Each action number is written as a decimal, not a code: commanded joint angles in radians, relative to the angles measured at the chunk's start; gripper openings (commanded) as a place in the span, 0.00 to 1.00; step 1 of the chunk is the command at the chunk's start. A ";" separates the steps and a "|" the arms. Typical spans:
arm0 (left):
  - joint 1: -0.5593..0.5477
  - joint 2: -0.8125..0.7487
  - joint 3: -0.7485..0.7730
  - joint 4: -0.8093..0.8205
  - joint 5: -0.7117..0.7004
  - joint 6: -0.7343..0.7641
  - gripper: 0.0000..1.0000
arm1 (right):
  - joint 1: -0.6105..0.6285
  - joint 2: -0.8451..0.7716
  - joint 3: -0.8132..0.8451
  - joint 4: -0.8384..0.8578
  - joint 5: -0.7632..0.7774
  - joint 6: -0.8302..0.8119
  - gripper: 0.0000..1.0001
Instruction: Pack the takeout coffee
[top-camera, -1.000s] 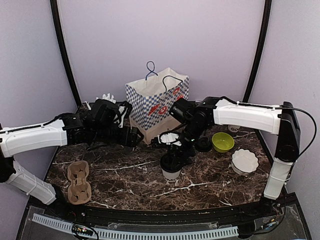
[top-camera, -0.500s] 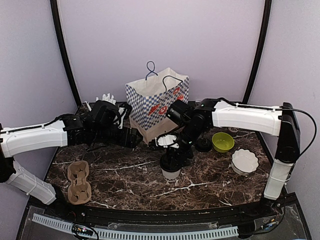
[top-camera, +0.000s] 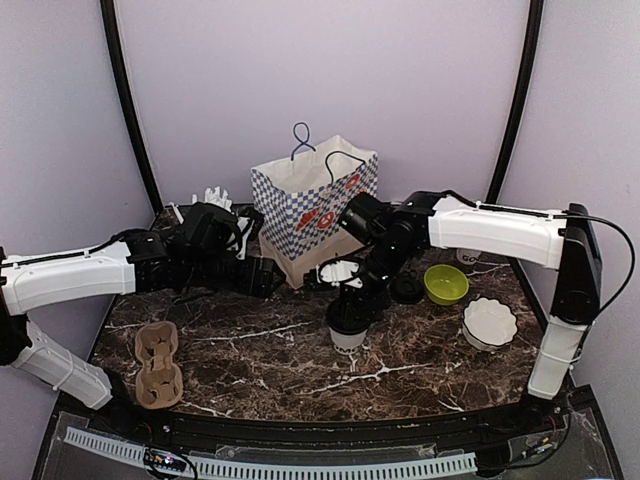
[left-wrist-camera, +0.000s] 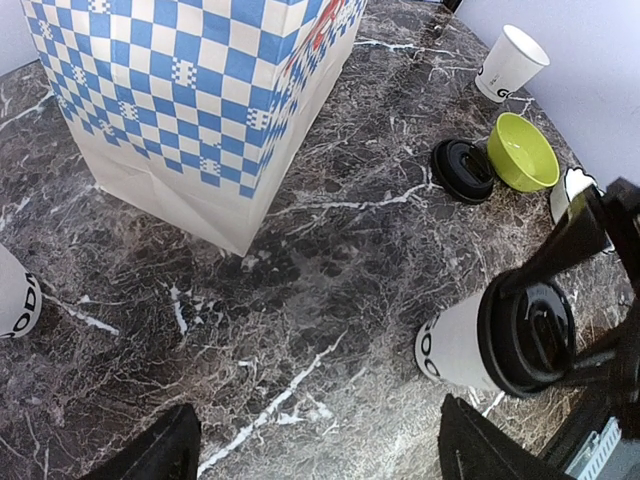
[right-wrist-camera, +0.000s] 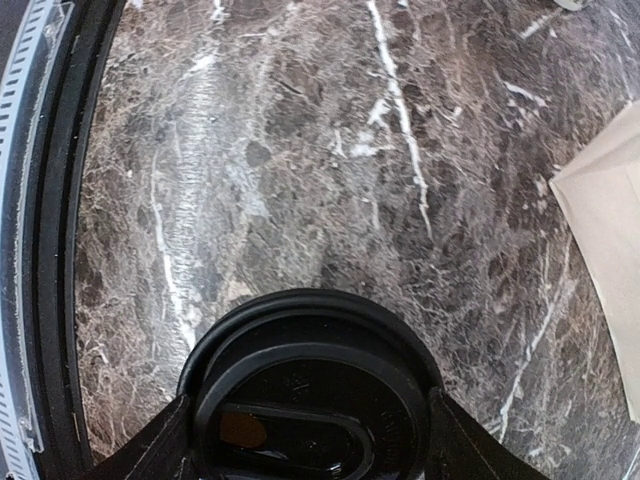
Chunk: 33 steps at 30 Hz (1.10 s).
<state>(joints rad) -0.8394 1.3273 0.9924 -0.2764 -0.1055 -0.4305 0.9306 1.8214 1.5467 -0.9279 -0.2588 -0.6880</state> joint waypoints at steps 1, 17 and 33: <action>0.005 -0.029 -0.016 0.016 0.005 -0.007 0.84 | -0.105 -0.030 0.082 0.002 0.023 0.032 0.70; 0.007 -0.043 -0.037 0.036 0.030 -0.024 0.84 | -0.464 0.138 0.358 0.068 0.158 0.233 0.68; 0.006 -0.035 -0.051 0.053 0.058 -0.034 0.84 | -0.629 0.340 0.535 0.009 0.153 0.355 0.71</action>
<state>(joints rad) -0.8394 1.3125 0.9577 -0.2459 -0.0628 -0.4564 0.3126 2.1242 2.0350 -0.8845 -0.0845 -0.3771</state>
